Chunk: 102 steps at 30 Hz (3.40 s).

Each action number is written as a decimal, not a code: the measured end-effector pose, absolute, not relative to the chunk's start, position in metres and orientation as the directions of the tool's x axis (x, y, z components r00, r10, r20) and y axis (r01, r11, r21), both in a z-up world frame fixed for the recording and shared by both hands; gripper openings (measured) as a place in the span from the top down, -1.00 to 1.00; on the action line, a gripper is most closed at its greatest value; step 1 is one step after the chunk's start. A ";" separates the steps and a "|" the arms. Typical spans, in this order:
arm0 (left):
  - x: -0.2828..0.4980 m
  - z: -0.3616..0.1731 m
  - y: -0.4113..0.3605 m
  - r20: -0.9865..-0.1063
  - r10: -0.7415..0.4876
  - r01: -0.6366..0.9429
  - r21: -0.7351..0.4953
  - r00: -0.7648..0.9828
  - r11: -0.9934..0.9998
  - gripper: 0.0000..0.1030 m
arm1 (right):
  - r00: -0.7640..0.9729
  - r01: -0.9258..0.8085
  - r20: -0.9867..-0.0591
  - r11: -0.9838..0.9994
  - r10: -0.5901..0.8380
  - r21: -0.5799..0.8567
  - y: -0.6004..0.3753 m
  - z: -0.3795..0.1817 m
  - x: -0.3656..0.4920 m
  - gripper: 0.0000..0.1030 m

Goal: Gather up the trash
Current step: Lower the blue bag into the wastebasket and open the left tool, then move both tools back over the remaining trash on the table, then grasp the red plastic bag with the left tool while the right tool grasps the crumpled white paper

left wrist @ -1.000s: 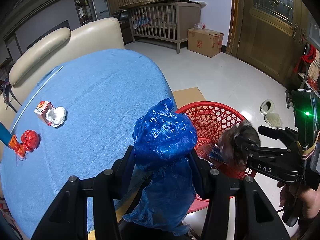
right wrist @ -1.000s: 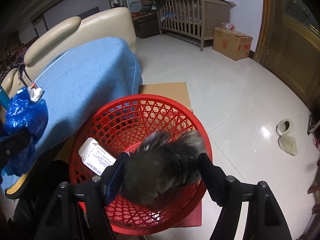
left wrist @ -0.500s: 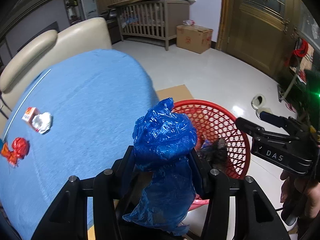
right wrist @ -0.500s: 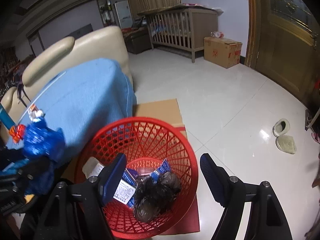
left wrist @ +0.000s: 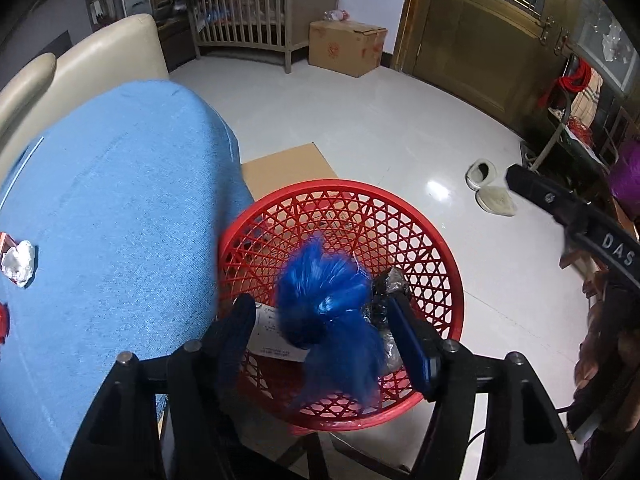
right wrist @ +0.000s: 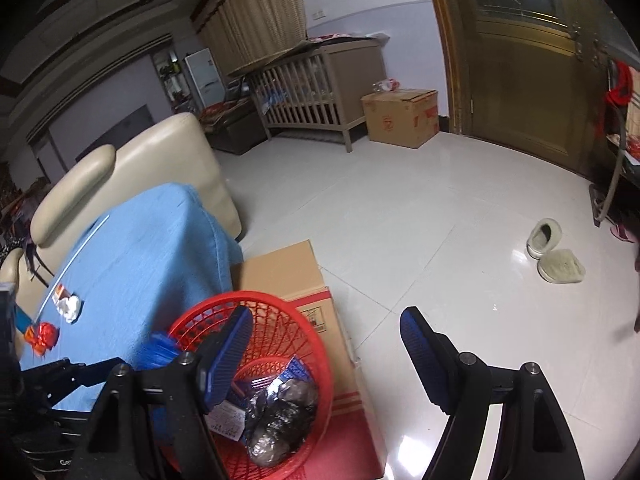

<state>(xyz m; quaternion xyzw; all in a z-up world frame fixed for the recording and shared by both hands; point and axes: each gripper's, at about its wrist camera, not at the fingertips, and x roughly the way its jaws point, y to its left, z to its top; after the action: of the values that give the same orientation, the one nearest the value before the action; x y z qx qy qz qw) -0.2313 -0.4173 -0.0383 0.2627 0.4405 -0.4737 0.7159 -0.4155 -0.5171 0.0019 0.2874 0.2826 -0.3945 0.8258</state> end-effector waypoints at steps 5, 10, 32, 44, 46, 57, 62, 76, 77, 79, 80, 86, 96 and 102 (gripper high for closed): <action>-0.224 -0.035 -0.405 -0.876 -0.444 0.900 -0.027 0.189 0.436 -0.34 | 0.535 0.813 -0.688 0.519 -0.490 0.263 -0.519 0.004 -0.419 -0.53; -0.211 -0.030 -0.387 -0.871 -0.447 0.882 -0.033 0.206 0.471 -0.34 | 0.553 0.796 -0.687 0.543 -0.472 0.267 -0.511 0.005 -0.409 -0.53; -0.116 -0.005 -0.240 -0.816 -0.427 0.647 -0.087 0.390 0.758 -0.42 | 0.671 0.605 -0.672 0.756 -0.315 0.250 -0.439 0.020 -0.306 -0.53; -0.071 -0.025 -0.140 -0.827 -0.317 0.415 -0.112 0.465 0.903 -0.42 | 0.678 0.455 -0.712 0.865 -0.184 0.210 -0.376 0.010 -0.226 -0.53; -0.070 -0.031 -0.133 -0.831 -0.313 0.397 -0.122 0.461 0.910 -0.42 | 0.680 0.423 -0.715 0.883 -0.163 0.201 -0.365 0.009 -0.209 -0.53; -0.058 -0.052 -0.091 -0.844 -0.295 0.314 -0.161 0.448 0.936 -0.42 | 0.697 0.256 -0.717 0.928 0.016 0.270 -0.312 0.004 -0.085 -0.53; -0.049 -0.050 -0.076 -0.834 -0.293 0.282 -0.173 0.468 0.944 -0.43 | 0.699 0.252 -0.713 0.917 0.049 0.309 -0.304 0.000 -0.024 -0.53; -0.015 -0.030 -0.087 -0.802 -0.298 0.301 -0.156 0.517 0.941 -0.43 | 0.596 0.298 -0.802 0.918 0.035 0.262 -0.313 -0.040 0.067 0.09; -0.010 -0.029 -0.090 -0.802 -0.294 0.300 -0.150 0.521 0.942 -0.43 | 0.596 0.295 -0.802 0.917 0.043 0.269 -0.315 -0.043 0.067 0.19; -0.002 -0.028 -0.096 -0.799 -0.287 0.300 -0.141 0.528 0.944 -0.43 | 0.607 0.279 -0.793 0.922 0.046 0.268 -0.315 -0.042 0.063 0.21; 0.004 -0.028 -0.101 -0.799 -0.283 0.297 -0.137 0.530 0.945 -0.43 | 0.610 0.275 -0.791 0.924 0.046 0.265 -0.315 -0.042 0.061 0.23; 0.040 -0.029 -0.127 -0.796 -0.276 0.307 -0.120 0.538 0.944 -0.44 | 0.628 0.245 -0.776 0.930 0.062 0.273 -0.314 -0.037 0.031 0.23; 0.086 -0.050 -0.152 -0.835 -0.240 0.266 -0.118 0.495 0.957 -0.31 | 0.639 0.217 -0.762 0.926 0.104 0.308 -0.309 -0.033 -0.013 0.23; 0.054 -0.045 -0.139 -0.823 -0.228 0.285 -0.084 0.520 0.955 -0.14 | 0.646 0.214 -0.755 0.924 0.111 0.318 -0.307 -0.032 -0.023 0.23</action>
<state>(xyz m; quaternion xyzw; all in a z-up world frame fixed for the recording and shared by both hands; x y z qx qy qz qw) 0.0535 -0.1390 -0.0447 0.0307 0.4671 -0.1472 0.8713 -0.0232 -0.3066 -0.0324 0.1932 0.4196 -0.0290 0.8864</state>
